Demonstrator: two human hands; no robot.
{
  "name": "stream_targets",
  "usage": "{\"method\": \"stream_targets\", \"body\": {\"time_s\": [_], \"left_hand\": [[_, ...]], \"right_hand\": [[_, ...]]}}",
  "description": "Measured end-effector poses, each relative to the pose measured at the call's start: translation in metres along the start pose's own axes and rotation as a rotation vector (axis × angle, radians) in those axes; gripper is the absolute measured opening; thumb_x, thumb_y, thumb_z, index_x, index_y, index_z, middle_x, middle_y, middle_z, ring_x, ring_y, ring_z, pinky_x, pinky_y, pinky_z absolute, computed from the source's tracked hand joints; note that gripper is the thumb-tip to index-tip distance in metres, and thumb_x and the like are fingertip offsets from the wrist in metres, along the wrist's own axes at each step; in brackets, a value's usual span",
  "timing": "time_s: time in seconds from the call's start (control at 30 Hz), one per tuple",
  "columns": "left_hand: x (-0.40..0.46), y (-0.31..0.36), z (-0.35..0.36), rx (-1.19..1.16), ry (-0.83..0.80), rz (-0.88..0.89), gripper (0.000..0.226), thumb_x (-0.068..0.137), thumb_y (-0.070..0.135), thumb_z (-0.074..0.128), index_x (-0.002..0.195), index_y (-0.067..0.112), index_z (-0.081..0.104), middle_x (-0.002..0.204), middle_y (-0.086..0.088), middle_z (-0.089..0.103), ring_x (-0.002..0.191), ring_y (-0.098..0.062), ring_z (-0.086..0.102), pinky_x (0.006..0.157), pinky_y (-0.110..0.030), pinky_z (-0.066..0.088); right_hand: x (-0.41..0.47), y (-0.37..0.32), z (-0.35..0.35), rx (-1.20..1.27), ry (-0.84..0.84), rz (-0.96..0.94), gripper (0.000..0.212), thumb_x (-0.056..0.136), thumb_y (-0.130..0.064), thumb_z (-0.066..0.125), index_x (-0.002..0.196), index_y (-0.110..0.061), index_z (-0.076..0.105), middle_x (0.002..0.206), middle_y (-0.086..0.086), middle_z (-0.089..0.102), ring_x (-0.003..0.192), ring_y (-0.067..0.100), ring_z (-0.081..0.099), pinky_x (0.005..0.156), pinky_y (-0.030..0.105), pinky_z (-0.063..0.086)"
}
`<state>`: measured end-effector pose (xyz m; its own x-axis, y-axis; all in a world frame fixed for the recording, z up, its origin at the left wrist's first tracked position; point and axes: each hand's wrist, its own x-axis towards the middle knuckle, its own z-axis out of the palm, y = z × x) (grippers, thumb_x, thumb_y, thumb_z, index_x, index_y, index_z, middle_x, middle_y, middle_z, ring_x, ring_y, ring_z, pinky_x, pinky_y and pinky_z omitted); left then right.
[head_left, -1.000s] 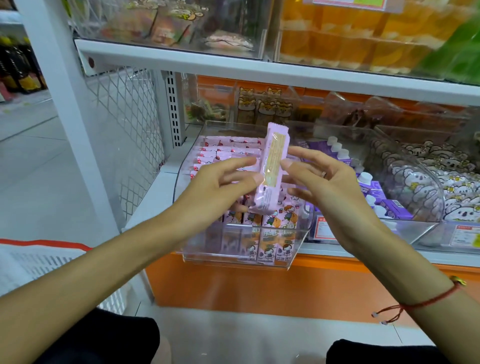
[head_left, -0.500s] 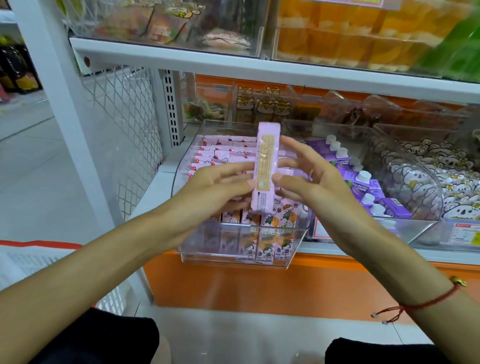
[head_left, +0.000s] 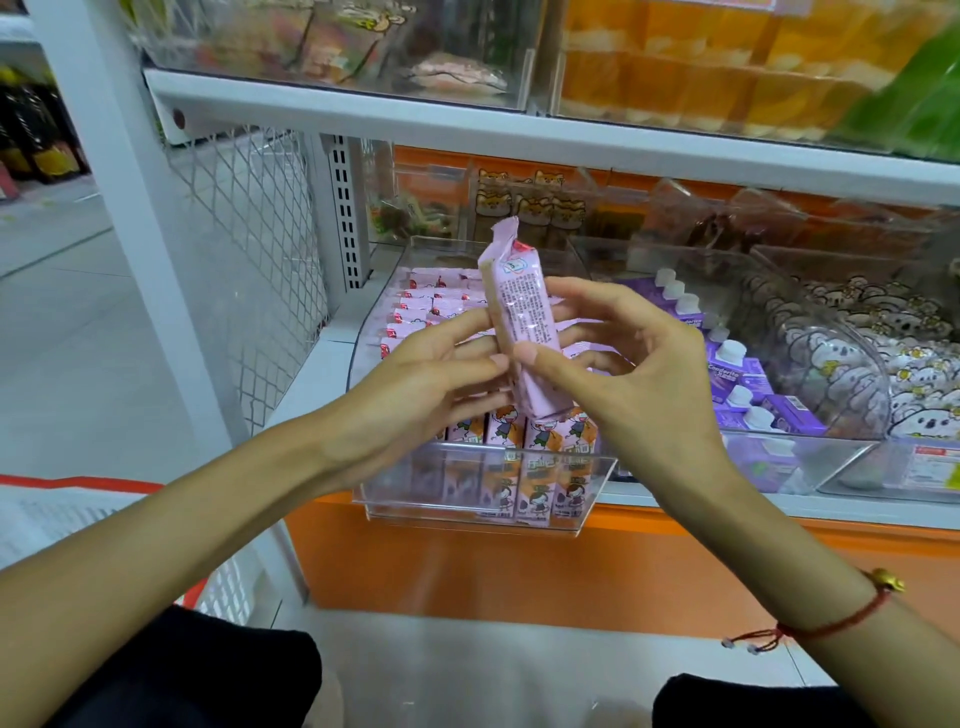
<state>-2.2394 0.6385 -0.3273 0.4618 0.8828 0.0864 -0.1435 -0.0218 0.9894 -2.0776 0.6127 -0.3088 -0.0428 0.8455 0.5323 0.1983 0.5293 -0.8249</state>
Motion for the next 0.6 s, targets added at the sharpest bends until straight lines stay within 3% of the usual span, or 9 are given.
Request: {"method": "stream_targets", "body": {"time_s": [0.1, 0.2, 0.3, 0.43, 0.5, 0.6], "left_hand": [[-0.001, 0.002, -0.001, 0.005, 0.037, 0.022, 0.036, 0.094, 0.009, 0.052, 0.129, 0.017, 0.051, 0.121, 0.001, 0.068, 0.111, -0.015, 0.065, 0.094, -0.029, 0.053], [0.0, 0.003, 0.0, -0.038, 0.179, 0.095, 0.046, 0.083, 0.021, 0.065, 0.126, 0.013, 0.052, 0.116, -0.002, 0.07, 0.107, -0.017, 0.067, 0.085, -0.026, 0.056], [-0.001, 0.007, 0.001, 0.012, 0.246, 0.139, 0.06, 0.071, 0.033, 0.073, 0.124, 0.015, 0.053, 0.117, -0.002, 0.069, 0.105, -0.015, 0.068, 0.08, -0.025, 0.057], [-0.001, 0.014, -0.005, 0.024, 0.312, 0.211, 0.075, 0.069, 0.028, 0.076, 0.135, 0.025, 0.042, 0.13, 0.005, 0.059, 0.113, -0.008, 0.063, 0.092, -0.031, 0.053], [-0.002, 0.018, -0.008, 0.008, 0.294, 0.254, 0.076, 0.072, 0.021, 0.074, 0.139, 0.029, 0.038, 0.133, 0.004, 0.058, 0.114, -0.01, 0.062, 0.093, -0.031, 0.052], [-0.004, 0.021, -0.008, 0.014, 0.337, 0.302, 0.066, 0.068, 0.02, 0.076, 0.128, 0.024, 0.048, 0.121, 0.001, 0.067, 0.105, -0.013, 0.067, 0.082, -0.025, 0.056]], "right_hand": [[0.0, 0.001, -0.003, 0.004, -0.023, 0.007, 0.037, 0.079, -0.009, 0.075, 0.11, -0.023, 0.062, 0.103, -0.006, 0.07, 0.088, 0.005, 0.065, 0.072, 0.018, 0.053], [-0.002, 0.003, -0.004, -0.067, -0.084, 0.025, 0.044, 0.081, -0.017, 0.073, 0.118, -0.027, 0.053, 0.115, -0.015, 0.061, 0.105, -0.001, 0.059, 0.081, 0.013, 0.049], [-0.002, 0.004, -0.001, -0.076, -0.098, 0.024, 0.031, 0.086, -0.014, 0.068, 0.113, -0.024, 0.056, 0.109, -0.011, 0.062, 0.094, -0.002, 0.06, 0.077, 0.012, 0.048], [0.005, 0.004, -0.002, 0.155, -0.12, 0.21, 0.021, 0.092, -0.015, 0.058, 0.111, -0.02, 0.064, 0.096, -0.01, 0.071, 0.084, 0.005, 0.067, 0.075, 0.017, 0.053], [0.008, 0.007, -0.003, 0.264, -0.138, 0.339, 0.02, 0.095, -0.02, 0.054, 0.11, -0.017, 0.065, 0.095, -0.004, 0.072, 0.076, 0.011, 0.068, 0.07, 0.016, 0.053], [0.01, 0.009, -0.005, 0.371, -0.103, 0.409, 0.027, 0.089, -0.026, 0.06, 0.113, -0.014, 0.063, 0.097, 0.001, 0.072, 0.073, 0.014, 0.067, 0.067, 0.017, 0.051]]}}
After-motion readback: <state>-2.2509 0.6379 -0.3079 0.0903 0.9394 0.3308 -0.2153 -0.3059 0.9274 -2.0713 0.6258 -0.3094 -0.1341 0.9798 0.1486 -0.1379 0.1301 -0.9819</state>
